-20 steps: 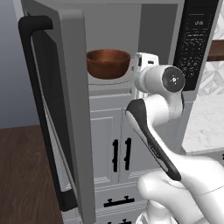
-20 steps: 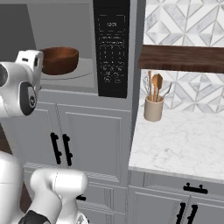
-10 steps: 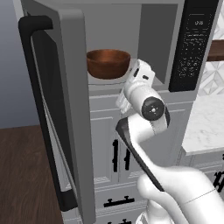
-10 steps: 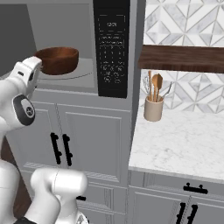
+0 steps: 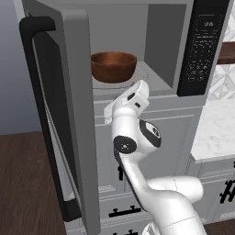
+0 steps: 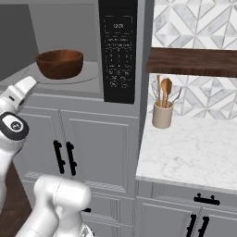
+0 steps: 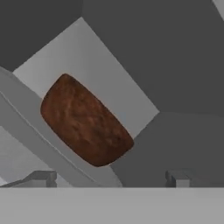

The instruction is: Open the microwave, place the bowl with waffle inside the microwave, then close the microwave door and turn it on.

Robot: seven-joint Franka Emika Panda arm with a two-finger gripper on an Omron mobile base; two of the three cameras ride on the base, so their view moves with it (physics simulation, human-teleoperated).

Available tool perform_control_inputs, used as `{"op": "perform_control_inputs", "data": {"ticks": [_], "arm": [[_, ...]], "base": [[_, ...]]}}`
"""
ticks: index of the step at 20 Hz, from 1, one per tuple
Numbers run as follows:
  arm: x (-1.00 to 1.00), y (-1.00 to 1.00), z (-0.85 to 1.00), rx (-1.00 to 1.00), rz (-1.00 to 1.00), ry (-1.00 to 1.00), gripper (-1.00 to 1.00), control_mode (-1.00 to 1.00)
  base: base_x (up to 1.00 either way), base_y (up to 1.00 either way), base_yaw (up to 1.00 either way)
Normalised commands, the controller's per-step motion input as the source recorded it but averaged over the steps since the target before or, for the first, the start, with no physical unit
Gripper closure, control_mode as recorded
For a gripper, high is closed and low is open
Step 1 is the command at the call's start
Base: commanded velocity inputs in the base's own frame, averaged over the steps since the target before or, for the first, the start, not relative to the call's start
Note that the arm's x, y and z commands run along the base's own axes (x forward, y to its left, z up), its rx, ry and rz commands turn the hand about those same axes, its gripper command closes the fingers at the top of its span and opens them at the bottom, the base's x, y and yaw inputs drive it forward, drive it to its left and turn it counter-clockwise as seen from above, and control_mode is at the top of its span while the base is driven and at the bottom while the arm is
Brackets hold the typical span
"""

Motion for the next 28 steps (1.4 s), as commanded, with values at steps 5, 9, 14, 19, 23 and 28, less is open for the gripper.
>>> {"op": "perform_control_inputs", "data": {"ticks": [5,9,14,19,23,28], "arm": [[-0.21,0.53,-0.21,0.21,-0.25,-0.24,-1.0,-1.0],[0.23,0.19,-0.17,0.21,-0.02,-0.17,-1.0,-1.0],[0.06,0.34,-0.1,0.13,0.15,-0.05,-1.0,-1.0],[-0.03,0.54,-0.18,0.09,0.2,0.0,-1.0,-1.0],[-0.01,0.61,-0.15,0.03,0.16,0.0,-1.0,-1.0],[-0.01,0.61,-0.33,0.01,0.1,0.0,-1.0,-1.0]], "base": [[0.0,0.0,0.0],[0.0,0.0,0.0],[0.0,0.0,0.0],[0.0,0.0,0.0],[0.0,0.0,0.0],[0.0,0.0,0.0]]}}
